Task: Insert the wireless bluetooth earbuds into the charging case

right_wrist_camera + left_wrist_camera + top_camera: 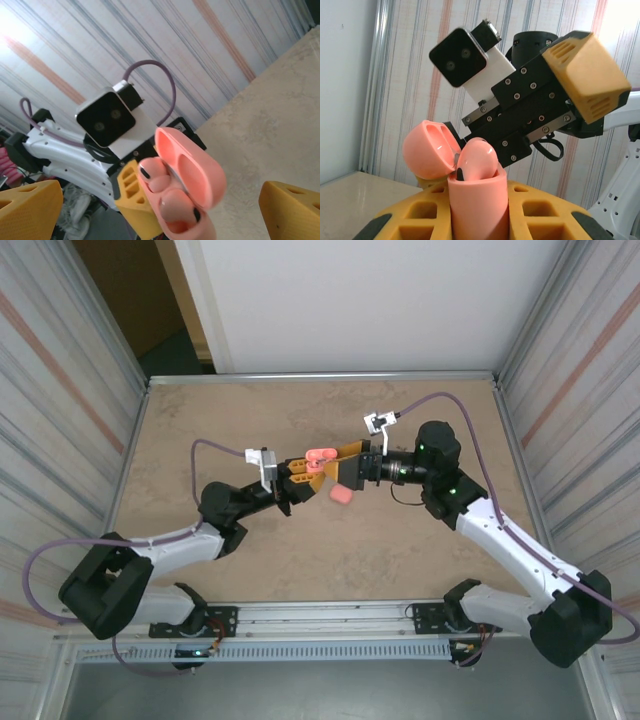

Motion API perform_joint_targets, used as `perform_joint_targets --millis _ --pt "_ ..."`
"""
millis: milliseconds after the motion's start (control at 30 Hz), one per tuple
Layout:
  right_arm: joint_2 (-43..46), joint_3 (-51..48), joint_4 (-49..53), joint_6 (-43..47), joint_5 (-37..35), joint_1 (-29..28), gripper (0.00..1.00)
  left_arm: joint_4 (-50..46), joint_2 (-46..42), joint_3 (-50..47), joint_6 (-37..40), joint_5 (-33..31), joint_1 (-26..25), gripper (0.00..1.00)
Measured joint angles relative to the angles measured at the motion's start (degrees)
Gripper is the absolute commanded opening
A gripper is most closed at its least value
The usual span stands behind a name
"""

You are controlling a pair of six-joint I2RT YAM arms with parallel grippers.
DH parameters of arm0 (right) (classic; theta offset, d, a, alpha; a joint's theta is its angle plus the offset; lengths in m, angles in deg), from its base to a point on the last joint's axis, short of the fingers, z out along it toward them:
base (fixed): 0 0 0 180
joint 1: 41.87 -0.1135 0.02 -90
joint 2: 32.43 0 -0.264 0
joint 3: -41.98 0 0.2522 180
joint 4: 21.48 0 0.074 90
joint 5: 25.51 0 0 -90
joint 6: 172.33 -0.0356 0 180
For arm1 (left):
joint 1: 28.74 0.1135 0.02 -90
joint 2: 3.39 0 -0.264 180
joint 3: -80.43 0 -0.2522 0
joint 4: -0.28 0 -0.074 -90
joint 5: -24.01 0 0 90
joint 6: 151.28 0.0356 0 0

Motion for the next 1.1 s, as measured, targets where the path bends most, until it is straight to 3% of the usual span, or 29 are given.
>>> perform_joint_targets --millis 1100 --pt "-0.26 1.25 0.59 2.10 0.94 -0.79 1.00 1.29 2.58 0.04 0.04 -0.76 -0.33 0.00"
